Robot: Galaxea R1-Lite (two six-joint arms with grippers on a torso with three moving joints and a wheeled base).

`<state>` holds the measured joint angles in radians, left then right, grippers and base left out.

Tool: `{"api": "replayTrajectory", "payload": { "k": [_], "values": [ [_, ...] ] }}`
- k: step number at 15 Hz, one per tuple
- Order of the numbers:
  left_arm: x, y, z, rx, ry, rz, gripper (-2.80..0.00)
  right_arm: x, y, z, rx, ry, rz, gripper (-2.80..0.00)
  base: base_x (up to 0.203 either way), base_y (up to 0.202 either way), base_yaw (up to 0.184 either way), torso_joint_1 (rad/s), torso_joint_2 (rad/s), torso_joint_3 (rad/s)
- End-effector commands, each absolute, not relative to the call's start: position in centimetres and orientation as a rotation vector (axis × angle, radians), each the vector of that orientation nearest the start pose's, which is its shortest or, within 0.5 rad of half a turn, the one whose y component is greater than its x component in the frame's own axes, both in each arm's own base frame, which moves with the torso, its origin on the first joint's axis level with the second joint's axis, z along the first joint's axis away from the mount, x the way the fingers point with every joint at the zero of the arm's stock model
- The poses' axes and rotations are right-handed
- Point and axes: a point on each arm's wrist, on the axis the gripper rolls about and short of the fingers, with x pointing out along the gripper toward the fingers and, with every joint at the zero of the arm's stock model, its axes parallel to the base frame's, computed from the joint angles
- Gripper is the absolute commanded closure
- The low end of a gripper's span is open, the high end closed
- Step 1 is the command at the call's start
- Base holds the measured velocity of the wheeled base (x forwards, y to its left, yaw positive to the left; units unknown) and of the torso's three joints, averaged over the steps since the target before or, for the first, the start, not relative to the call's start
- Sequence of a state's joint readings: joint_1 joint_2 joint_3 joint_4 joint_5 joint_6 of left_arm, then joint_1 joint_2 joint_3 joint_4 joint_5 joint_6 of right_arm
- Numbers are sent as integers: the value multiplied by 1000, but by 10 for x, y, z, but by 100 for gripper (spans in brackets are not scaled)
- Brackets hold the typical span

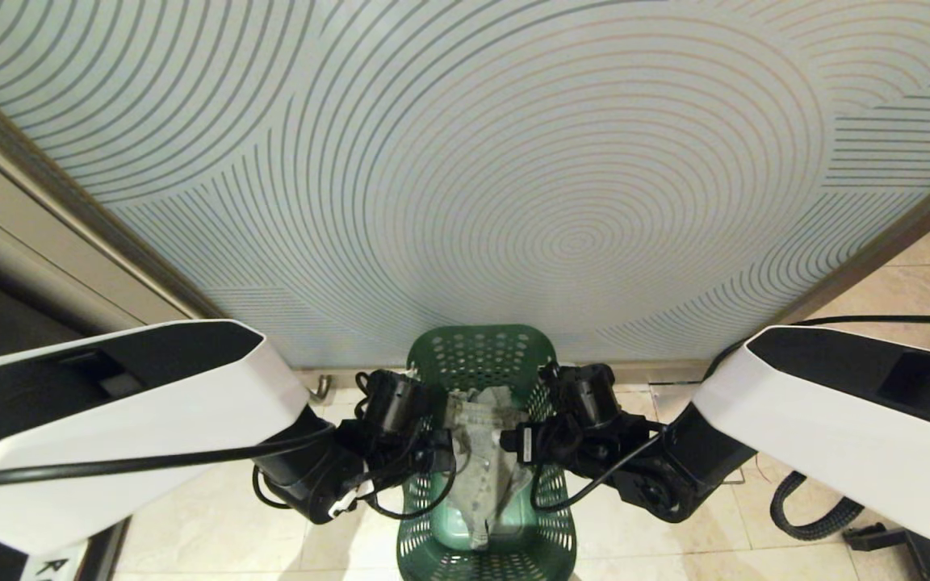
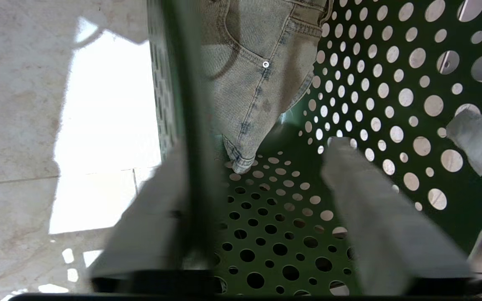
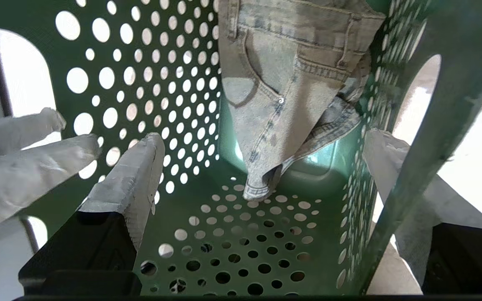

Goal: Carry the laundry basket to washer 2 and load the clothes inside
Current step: Pick up the clothes basket and put it beside the washing machine

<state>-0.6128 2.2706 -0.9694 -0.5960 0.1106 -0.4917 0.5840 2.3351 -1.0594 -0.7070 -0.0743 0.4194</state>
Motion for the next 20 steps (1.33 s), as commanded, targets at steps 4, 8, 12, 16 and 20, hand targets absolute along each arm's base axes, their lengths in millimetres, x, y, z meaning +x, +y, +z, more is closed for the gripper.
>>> {"api": "replayTrajectory", "payload": {
  "k": [4,8,12,16,20],
  "values": [
    [319,-226,17,-213,755,-312,0,345,226,12,208,645,349,-280,0,0,0,0,0,0],
    [311,-231,18,-203,761,-332,0,342,224,9,202,657,341,0,0,0,0,0,0,0],
    [309,-236,20,-200,757,-348,0,341,222,11,200,642,318,0,0,0,0,0,0,0],
    [304,-238,28,-194,760,-357,0,337,224,24,212,614,336,0,0,0,0,0,0,0],
    [303,-244,33,-195,747,-378,0,333,222,21,203,627,325,0,0,0,0,0,0,0]
  ]
}}
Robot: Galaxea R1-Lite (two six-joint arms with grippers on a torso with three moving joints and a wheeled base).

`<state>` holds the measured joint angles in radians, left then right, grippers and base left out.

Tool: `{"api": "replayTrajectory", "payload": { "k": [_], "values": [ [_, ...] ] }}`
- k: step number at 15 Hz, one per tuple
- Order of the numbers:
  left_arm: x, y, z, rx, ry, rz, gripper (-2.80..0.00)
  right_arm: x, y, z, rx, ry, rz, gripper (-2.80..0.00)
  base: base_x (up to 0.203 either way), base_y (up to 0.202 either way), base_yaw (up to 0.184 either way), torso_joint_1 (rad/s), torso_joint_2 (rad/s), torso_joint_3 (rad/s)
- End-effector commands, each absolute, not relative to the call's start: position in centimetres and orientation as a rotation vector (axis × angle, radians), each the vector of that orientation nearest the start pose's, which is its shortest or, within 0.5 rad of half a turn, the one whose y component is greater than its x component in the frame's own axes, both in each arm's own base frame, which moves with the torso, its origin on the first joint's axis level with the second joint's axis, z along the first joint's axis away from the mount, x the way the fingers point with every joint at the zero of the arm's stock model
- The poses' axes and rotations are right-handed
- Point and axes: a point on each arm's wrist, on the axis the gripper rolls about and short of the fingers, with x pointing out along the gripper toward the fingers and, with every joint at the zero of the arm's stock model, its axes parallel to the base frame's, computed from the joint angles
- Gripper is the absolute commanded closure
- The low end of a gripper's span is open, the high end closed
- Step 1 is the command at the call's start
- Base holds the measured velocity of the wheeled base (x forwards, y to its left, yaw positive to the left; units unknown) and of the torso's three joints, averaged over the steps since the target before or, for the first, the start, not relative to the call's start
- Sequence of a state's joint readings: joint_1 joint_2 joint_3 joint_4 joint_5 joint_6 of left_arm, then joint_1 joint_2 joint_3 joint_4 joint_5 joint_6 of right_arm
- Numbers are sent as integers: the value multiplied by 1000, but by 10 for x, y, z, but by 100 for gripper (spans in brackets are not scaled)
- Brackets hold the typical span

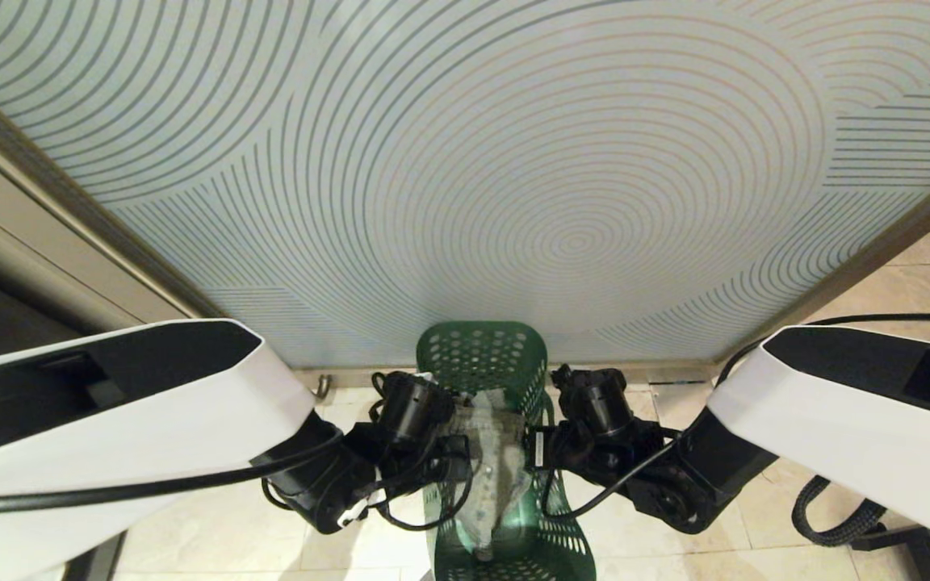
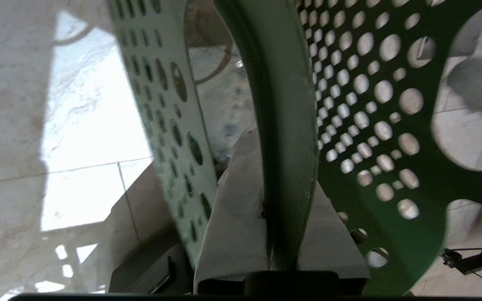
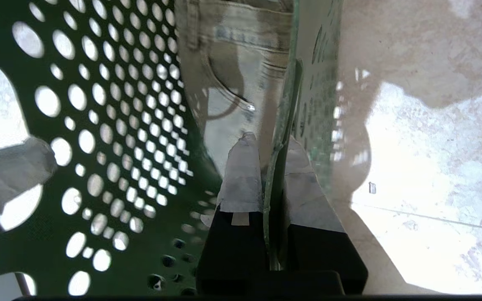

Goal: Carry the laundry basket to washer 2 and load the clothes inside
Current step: Pick up the clothes basket and put it beside the washing machine

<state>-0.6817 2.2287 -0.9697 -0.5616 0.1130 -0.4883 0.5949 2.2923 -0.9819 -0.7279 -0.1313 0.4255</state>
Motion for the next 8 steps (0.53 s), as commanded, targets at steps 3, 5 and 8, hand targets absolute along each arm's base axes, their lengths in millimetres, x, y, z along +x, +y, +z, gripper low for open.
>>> {"api": "replayTrajectory", "payload": {
  "k": [3,5,8],
  "values": [
    [298,-247,32,-179,754,-395,0,331,221,26,204,621,328,0,0,0,0,0,0,0],
    [298,-247,34,-162,747,-404,0,330,220,27,206,622,327,0,0,0,0,0,0,0],
    [295,-249,39,-161,739,-418,0,327,219,27,204,627,325,0,0,0,0,0,0,0]
  ]
}}
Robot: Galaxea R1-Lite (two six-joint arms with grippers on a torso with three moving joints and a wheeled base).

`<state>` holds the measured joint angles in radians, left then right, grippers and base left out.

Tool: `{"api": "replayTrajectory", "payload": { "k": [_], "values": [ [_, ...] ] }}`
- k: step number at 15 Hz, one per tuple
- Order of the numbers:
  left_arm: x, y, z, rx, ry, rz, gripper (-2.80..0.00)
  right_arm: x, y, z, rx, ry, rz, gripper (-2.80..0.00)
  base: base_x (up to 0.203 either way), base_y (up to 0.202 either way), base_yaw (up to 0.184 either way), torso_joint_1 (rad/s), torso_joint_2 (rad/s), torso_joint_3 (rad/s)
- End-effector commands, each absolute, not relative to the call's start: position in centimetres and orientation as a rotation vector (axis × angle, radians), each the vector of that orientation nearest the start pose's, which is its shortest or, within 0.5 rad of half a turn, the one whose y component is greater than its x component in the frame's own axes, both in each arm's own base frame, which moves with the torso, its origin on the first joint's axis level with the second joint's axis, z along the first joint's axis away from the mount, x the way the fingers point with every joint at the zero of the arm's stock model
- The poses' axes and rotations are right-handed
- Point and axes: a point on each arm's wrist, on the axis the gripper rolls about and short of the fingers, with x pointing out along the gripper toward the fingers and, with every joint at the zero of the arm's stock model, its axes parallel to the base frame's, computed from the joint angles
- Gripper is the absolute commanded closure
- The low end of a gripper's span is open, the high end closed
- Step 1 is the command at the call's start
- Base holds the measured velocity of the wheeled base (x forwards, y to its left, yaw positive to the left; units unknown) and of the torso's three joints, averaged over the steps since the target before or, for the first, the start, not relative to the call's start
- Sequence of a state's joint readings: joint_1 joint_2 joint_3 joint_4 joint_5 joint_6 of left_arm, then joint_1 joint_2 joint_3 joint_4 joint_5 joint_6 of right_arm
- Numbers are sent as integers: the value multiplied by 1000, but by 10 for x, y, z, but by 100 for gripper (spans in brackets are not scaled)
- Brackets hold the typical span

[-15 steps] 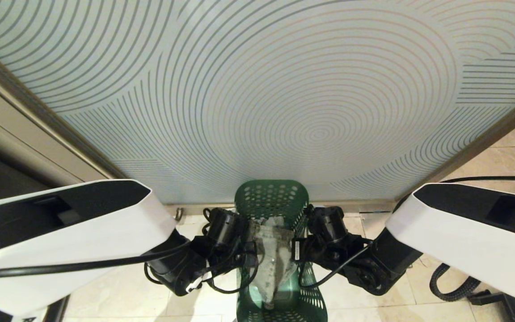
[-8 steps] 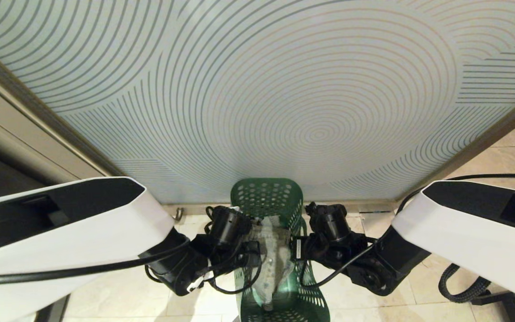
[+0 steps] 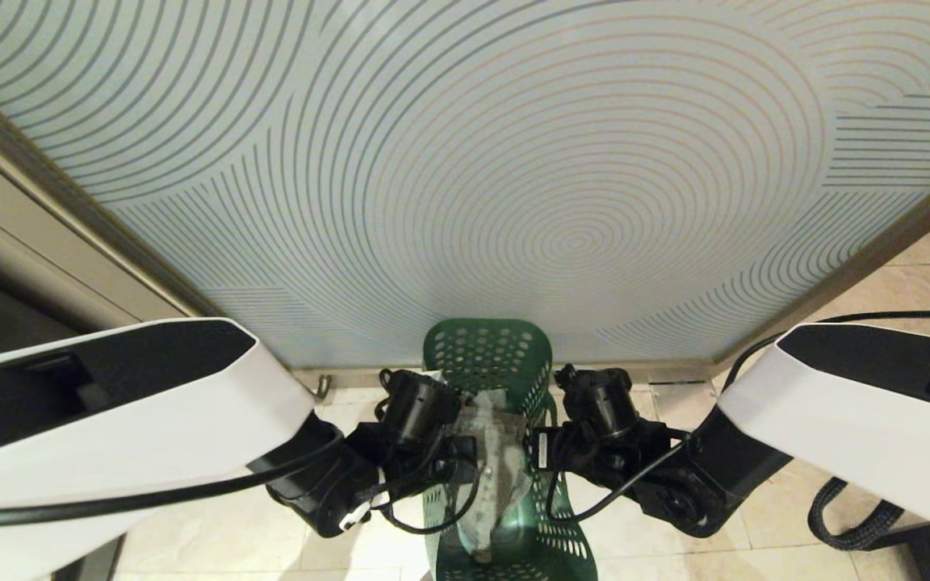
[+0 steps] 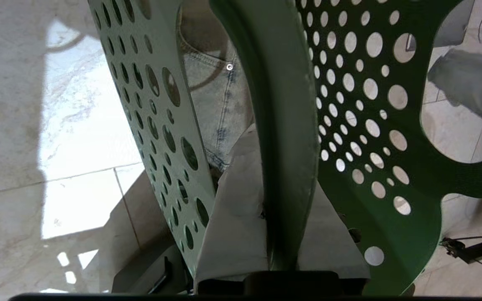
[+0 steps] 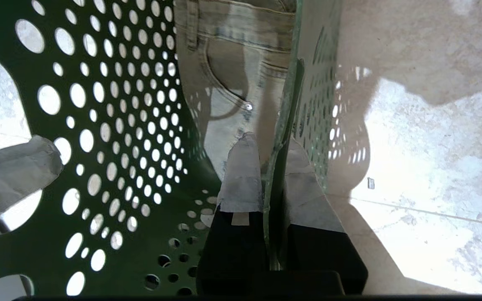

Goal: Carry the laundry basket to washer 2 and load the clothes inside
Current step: Pick up the clothes basket and put it beside the washing machine

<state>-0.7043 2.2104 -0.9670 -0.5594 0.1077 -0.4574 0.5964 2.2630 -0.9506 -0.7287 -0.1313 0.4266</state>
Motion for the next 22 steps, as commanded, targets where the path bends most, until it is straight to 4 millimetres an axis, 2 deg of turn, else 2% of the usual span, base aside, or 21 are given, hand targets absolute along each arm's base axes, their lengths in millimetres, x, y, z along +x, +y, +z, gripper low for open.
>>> {"api": "replayTrajectory", "payload": {
  "k": [1,19,22],
  "values": [
    [294,-251,39,-160,738,-423,0,327,218,27,203,628,326,0,0,0,0,0,0,0],
    [292,-253,34,-154,753,-430,0,326,223,20,191,641,335,0,0,0,0,0,0,0],
    [291,-253,35,-154,753,-430,0,326,223,20,192,642,334,0,0,0,0,2,4,146]
  ]
}}
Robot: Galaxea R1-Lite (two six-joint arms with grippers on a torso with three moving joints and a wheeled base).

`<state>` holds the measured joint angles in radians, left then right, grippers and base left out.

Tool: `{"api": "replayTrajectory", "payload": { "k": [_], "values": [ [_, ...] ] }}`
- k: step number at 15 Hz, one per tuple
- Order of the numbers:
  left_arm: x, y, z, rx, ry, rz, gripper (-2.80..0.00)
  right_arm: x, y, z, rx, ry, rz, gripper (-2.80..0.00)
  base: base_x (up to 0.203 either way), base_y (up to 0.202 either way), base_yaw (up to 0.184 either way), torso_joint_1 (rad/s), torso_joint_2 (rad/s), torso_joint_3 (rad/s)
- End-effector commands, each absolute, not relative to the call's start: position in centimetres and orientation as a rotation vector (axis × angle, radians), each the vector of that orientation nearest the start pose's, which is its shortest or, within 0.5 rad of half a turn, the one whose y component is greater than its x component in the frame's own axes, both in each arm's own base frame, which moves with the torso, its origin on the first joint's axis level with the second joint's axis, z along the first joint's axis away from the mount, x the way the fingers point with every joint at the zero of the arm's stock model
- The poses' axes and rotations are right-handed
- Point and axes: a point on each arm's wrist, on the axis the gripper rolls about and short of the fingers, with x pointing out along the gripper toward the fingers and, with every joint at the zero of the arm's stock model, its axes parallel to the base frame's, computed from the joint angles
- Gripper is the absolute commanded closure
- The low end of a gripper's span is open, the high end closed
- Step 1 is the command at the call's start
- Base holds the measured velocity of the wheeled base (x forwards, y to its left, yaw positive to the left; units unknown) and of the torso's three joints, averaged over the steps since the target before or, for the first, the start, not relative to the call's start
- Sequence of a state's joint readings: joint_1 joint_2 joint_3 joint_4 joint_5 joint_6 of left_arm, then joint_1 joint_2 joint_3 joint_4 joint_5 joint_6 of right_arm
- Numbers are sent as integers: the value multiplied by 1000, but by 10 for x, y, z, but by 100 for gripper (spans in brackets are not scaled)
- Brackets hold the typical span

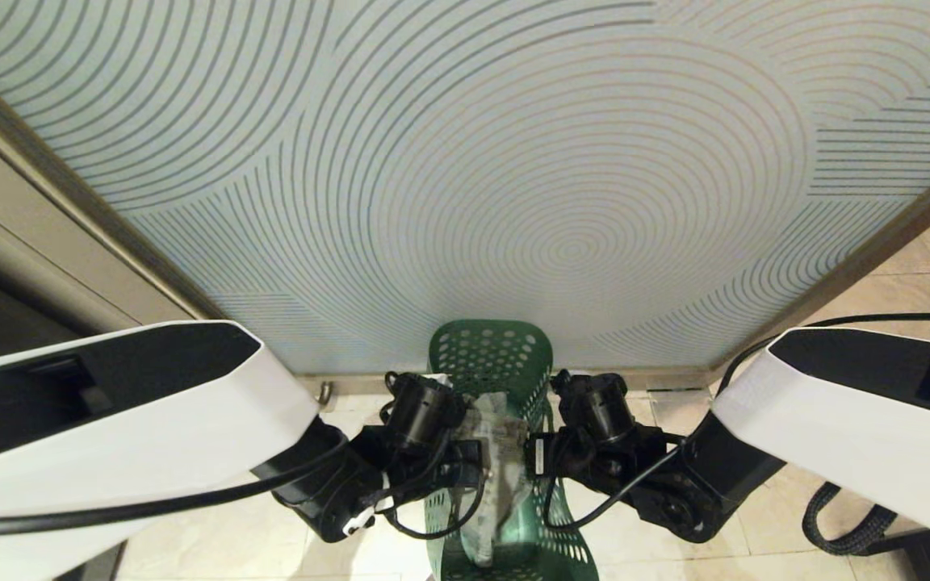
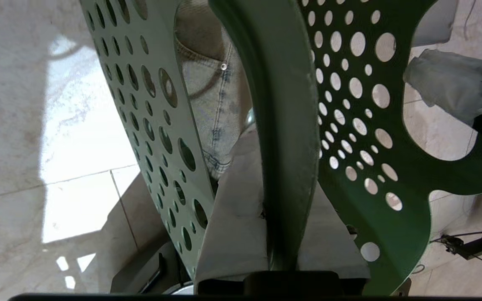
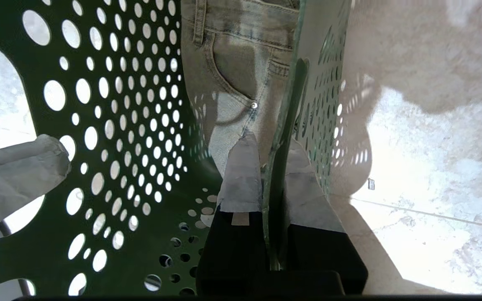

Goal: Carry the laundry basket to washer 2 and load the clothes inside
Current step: Pick up the clothes basket and put it beside the washing machine

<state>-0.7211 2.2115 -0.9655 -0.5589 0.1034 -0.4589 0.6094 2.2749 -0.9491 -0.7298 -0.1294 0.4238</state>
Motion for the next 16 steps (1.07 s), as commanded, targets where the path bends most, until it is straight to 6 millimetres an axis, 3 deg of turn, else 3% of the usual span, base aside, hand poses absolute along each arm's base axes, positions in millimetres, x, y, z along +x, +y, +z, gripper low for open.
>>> {"api": "replayTrajectory", "payload": {
  "k": [1,7,16],
  "values": [
    [291,-253,35,-153,753,-428,0,325,223,20,191,643,335,0,0,0,0,7,2,191],
    [287,-250,34,-145,764,-425,0,325,224,22,193,638,337,0,0,0,0,2,4,196],
    [276,-242,48,-149,751,-430,0,318,229,34,196,619,364,0,0,0,0,2,0,201]
  ]
}}
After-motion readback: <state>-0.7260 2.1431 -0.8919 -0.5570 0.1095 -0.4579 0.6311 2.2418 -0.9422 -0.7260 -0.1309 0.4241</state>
